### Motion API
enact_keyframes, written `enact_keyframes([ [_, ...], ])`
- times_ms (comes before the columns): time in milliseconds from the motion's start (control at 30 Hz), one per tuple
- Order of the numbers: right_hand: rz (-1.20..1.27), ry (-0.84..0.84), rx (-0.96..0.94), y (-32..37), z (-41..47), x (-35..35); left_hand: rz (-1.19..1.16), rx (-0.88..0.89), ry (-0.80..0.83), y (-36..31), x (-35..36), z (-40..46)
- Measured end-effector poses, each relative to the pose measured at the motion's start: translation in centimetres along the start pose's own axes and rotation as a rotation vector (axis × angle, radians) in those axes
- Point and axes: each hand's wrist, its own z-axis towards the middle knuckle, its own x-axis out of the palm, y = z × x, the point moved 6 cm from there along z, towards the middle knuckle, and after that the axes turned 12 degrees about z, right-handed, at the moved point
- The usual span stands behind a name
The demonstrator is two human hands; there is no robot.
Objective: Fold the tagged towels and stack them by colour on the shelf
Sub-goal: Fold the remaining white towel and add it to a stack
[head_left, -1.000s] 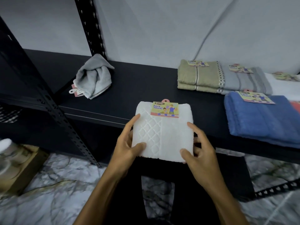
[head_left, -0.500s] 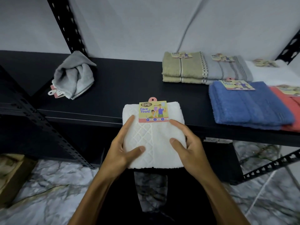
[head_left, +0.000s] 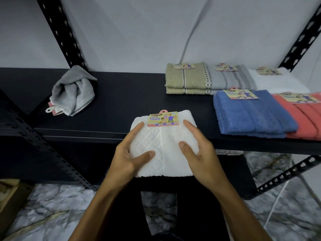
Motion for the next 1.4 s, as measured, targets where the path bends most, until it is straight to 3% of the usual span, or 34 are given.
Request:
enact_keyframes([
  [233, -0.113, -0.139, -0.174, 6.2, 4.2, -5.4, 0.067, 0.146, 0.067, -6.6, 3.5, 5.7],
  [467, -0.347, -0.285, -0.215, 10.2, 9.4, -16.1, 0.109, 0.233, 0.212, -13.1, 12.7, 14.4],
  [633, -0.479, -0.313, -0.130, 10.6, 13.9, -24.8, 0.161, 0.261, 0.341, -14.7, 21.3, 20.1],
  [900, -0.747, -0.268, 0.166, 7.8, 20.0, -34.1, 0.425, 0.198, 0.450, -13.2, 31.8, 27.3],
  [1067, -0.820, -0.225, 0.287, 5.4, 21.6, -36.5, 0.555, 0.077, 0.523, -11.3, 34.7, 30.1],
  [1400, -0.916, -0.279, 0.279, 3.7, 23.6, -38.1, 0.734, 0.035, 0.609, -12.7, 36.4, 31.0],
])
